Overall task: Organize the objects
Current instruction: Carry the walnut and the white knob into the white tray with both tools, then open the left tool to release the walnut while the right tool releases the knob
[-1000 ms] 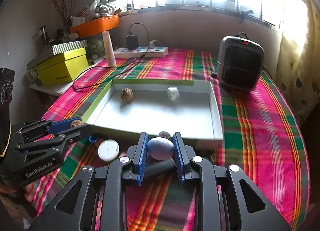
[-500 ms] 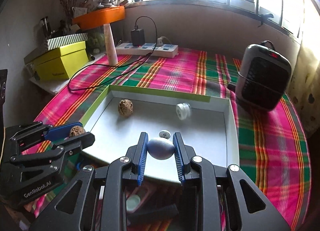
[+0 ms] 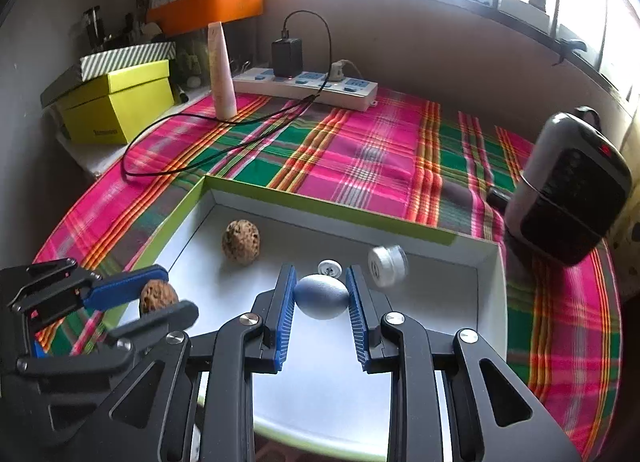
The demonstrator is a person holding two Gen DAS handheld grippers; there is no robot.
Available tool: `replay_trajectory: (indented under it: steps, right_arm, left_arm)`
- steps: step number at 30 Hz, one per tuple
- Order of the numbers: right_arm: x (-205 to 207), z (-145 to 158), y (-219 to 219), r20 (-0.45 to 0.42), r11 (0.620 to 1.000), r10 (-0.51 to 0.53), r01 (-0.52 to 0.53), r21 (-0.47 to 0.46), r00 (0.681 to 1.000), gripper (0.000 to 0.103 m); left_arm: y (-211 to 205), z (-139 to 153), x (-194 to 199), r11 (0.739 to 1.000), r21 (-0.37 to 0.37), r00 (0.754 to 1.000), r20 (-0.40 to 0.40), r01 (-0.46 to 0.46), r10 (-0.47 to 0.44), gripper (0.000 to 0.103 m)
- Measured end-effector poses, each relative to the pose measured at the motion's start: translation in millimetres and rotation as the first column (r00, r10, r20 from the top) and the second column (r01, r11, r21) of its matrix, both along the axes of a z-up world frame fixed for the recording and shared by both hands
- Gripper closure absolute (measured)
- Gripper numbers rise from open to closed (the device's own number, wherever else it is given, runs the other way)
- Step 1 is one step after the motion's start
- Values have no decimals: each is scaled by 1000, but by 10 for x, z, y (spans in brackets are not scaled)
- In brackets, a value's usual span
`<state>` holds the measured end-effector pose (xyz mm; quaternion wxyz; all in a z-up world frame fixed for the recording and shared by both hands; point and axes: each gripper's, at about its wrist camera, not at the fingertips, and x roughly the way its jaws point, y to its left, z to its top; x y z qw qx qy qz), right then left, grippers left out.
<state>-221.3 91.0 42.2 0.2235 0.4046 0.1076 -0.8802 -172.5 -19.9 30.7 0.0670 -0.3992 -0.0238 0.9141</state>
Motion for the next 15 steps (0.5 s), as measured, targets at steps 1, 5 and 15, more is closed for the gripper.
replay_trajectory:
  steps: [1, 5, 15]
  right_arm:
    - [-39, -22, -17, 11, 1000, 1, -1, 0, 1000, 76]
    - [-137, -83, -76, 37, 1000, 6, -6, 7, 999, 76]
    - [-263, -181, -173, 59, 1000, 15, -17, 25, 998, 76]
  left_arm:
    - [2, -14, -16, 1000, 0, 1000, 4, 0, 0, 75]
    - [4, -70, -68, 1000, -2, 1000, 23, 1, -1, 75]
    - [71, -116, -128, 1000, -14, 999, 32, 21, -21, 75]
